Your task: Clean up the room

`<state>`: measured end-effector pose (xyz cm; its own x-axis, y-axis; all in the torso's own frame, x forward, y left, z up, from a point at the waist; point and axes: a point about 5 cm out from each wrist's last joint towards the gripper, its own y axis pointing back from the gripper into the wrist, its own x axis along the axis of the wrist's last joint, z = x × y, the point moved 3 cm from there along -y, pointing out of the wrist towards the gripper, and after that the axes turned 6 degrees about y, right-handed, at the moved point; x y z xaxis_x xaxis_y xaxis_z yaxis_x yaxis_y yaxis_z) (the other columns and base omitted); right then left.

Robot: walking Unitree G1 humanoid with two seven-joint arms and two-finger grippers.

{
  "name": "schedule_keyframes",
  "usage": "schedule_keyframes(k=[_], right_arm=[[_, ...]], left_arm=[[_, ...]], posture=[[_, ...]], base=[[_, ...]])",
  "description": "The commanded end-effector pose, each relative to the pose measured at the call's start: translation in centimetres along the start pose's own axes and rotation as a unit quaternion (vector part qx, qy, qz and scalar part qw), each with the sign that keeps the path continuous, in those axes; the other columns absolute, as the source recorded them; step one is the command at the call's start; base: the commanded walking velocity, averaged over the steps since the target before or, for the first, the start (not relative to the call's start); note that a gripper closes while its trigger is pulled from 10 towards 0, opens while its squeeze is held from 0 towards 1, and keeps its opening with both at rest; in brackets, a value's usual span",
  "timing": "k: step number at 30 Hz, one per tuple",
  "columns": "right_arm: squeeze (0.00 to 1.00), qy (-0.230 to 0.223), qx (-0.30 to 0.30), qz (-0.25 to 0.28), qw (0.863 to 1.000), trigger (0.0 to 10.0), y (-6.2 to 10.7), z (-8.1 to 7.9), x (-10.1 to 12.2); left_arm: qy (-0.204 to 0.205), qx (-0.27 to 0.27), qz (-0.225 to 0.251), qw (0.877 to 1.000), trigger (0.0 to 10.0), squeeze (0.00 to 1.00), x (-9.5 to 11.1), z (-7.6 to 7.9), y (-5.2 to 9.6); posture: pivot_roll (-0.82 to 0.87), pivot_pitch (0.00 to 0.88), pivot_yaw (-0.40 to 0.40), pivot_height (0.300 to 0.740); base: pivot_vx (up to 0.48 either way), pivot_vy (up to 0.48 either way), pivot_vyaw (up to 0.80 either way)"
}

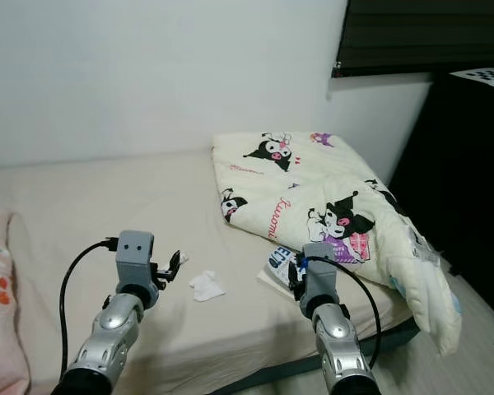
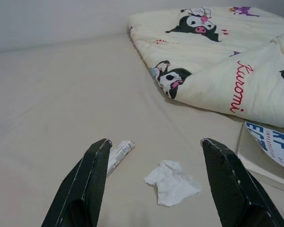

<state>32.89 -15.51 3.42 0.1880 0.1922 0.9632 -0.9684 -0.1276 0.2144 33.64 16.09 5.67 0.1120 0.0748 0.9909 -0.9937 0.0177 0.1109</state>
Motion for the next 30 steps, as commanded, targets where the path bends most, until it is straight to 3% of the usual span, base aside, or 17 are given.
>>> schedule_keyframes(k=[1,7,22,30], right_arm=[[0.0,0.031,0.017,0.012,0.999,10.0,-0.17,-0.49,0.61],[0.0,0.012,0.013,0.016,1.0,10.0,-0.12,-0.53,0.64],[0.0,0.012,0.015,0.022,1.0,10.0,0.05,-0.57,0.61],[0.0,0.013,0.02,0.023,0.999,10.0,0.03,-0.74,0.64]], left_arm=[[0.003,0.002,0.005,1.0,10.0,0.0,-0.07,0.08,0.22],[0.013,0.005,0.018,1.0,10.0,0.0,0.31,0.12,0.26],[0.019,-0.013,0.035,0.999,10.0,0.0,0.92,0.61,0.19],[0.022,-0.011,0.037,0.999,10.0,0.0,0.9,0.49,0.34]], posture=[[-0.03,0.0,-0.021,0.74],[-0.03,0.0,-0.016,0.74],[-0.03,0.0,-0.014,0.74],[-0.03,0.0,-0.025,0.74]], base=[[0.0,0.0,0.8],[0.0,0.0,0.27],[0.0,0.0,0.0],[0.266,0.0,0.0]])
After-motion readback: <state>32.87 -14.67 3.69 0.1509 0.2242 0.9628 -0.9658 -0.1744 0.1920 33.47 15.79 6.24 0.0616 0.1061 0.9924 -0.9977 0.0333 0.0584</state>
